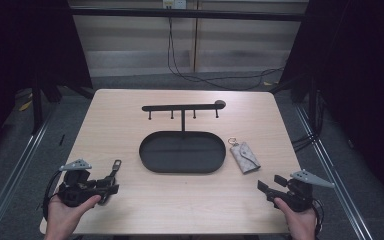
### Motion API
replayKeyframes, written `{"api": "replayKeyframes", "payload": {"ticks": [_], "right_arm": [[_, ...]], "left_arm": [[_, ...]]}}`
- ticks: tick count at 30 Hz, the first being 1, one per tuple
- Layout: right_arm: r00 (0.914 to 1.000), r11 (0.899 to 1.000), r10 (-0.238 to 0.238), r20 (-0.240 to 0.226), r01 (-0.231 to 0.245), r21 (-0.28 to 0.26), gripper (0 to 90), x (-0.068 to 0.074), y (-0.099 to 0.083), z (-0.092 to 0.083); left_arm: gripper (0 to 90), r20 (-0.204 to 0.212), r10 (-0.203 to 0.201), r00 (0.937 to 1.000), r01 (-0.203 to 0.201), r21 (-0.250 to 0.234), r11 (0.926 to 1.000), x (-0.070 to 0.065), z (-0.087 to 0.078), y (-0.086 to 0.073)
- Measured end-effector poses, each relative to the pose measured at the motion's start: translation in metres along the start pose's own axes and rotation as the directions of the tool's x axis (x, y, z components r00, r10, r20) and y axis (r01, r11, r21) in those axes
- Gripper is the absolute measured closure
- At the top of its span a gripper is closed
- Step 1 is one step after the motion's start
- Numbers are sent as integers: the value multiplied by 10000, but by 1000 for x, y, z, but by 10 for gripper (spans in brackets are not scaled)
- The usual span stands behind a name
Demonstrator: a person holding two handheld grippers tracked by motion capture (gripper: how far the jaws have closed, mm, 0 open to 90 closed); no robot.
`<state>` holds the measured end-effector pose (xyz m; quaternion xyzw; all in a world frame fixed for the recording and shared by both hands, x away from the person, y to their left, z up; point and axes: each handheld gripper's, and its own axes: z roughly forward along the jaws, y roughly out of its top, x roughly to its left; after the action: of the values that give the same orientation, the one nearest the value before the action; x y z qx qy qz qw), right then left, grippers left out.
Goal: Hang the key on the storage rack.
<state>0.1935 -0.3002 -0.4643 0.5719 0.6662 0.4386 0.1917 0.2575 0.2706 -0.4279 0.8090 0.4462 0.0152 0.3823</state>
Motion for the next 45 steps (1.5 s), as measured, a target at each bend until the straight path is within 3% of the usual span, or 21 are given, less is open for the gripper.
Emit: {"api": "replayKeyframes", "payload": {"ticks": [5, 11, 16, 19, 22, 27, 38, 39, 41, 45], "right_arm": [[10000, 10000, -11, -22, 12, 42, 253, 0, 0, 1], [9995, 9990, -317, -59, 319, 317, 252, 3, 0, 6], [9994, 9989, -345, -67, 347, 326, 252, 3, 0, 6], [9994, 9988, -324, -84, 326, 370, 252, 3, 0, 7], [9993, 9985, -375, -87, 379, 401, 252, 4, 0, 7], [9993, 9982, -360, -78, 363, 484, 252, 3, 0, 9], [9985, 9957, -532, -103, 539, 760, 249, 5, 0, 12], [9984, 9952, -564, -100, 570, 790, 249, 6, 0, 12], [9983, 9950, -574, -71, 578, 817, 249, 5, 0, 13], [9986, 9952, -524, -11, 523, 831, 249, 4, -1, 12]], "left_arm": [[618, -444, 67, 9990, -54, 296, 9995, 8, 3, 12], [601, -312, -32, 9995, 60, 885, 9961, 17, 13, 26], [547, -112, -425, 9990, 432, 711, 9965, 22, 13, 37], [560, -193, -320, 9993, 336, 943, 9950, 22, 14, 42], [600, -408, -239, 9989, 291, 1335, 9906, 24, 17, 46], [630, -888, -399, 9952, 560, 1864, 9809, 35, 29, 50], [635, -1163, -626, 9912, 884, 2327, 9685, 51, 39, 55], [638, -1122, -545, 9922, 801, 2383, 9679, 52, 40, 55], [646, -1426, -244, 9895, 609, 2578, 9643, 53, 44, 57], [645, -1572, -148, 9875, 601, 2875, 9559, 59, 48, 64]]}}
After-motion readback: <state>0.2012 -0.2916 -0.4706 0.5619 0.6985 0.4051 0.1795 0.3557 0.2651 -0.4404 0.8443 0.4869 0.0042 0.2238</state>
